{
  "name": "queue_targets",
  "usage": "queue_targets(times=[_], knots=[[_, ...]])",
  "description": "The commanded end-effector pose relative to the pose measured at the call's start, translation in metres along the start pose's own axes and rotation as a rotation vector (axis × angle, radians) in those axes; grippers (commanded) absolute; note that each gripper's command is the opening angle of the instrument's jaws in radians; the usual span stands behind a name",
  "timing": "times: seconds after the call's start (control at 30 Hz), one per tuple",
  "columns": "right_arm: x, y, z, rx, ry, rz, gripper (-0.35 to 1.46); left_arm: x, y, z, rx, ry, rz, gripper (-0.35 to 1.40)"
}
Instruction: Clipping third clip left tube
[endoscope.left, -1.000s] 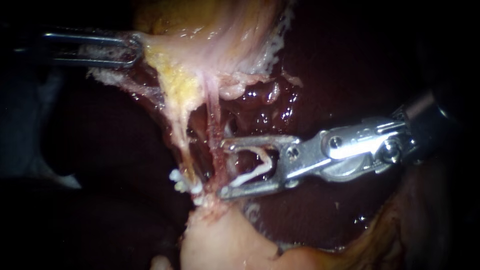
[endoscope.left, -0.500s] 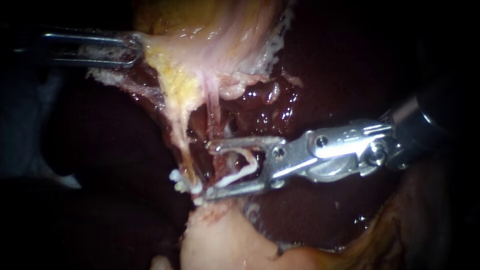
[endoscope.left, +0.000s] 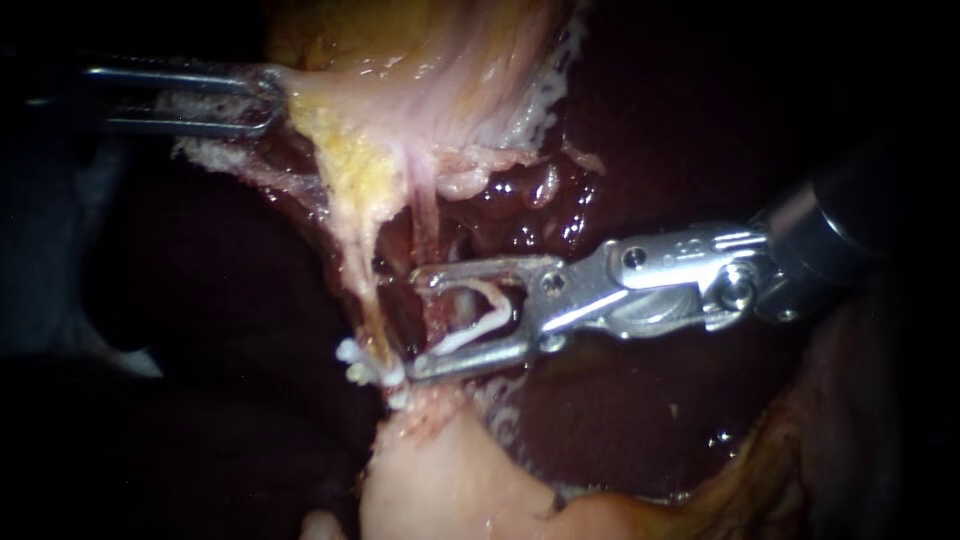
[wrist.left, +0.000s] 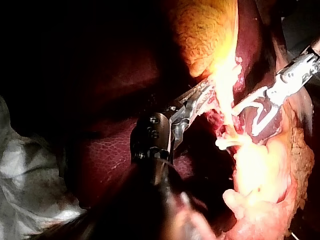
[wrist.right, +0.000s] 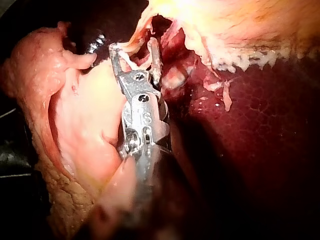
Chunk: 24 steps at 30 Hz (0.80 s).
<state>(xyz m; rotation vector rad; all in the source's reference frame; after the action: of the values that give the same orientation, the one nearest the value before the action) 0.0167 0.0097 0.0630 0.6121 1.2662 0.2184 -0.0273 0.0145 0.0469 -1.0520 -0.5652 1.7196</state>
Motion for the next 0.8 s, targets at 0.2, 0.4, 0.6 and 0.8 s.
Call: queue_targets(times=[0.2,0.4,0.6,0.8], knots=[[-0.0002,0.0002,0.002,0.037,0.021,0.012,0.49,0.0,0.0,0.0001,-0.001,-0.001,0.0,-0.35],[0.0003,0.0,0.0035,0.079,0.062,0.026,0.49,0.0,0.0,0.0001,-0.001,0.0,0.0,-0.35],[0.0011,0.0,0.005,0.107,0.1,0.04,0.48,0.0,0.0,0.0001,-0.001,0.0,0.0,-0.35],[0.0021,0.0004,0.0064,0.104,0.137,0.066,0.48,0.0,0.0,0.0001,-0.001,0.0,0.0,-0.35]])
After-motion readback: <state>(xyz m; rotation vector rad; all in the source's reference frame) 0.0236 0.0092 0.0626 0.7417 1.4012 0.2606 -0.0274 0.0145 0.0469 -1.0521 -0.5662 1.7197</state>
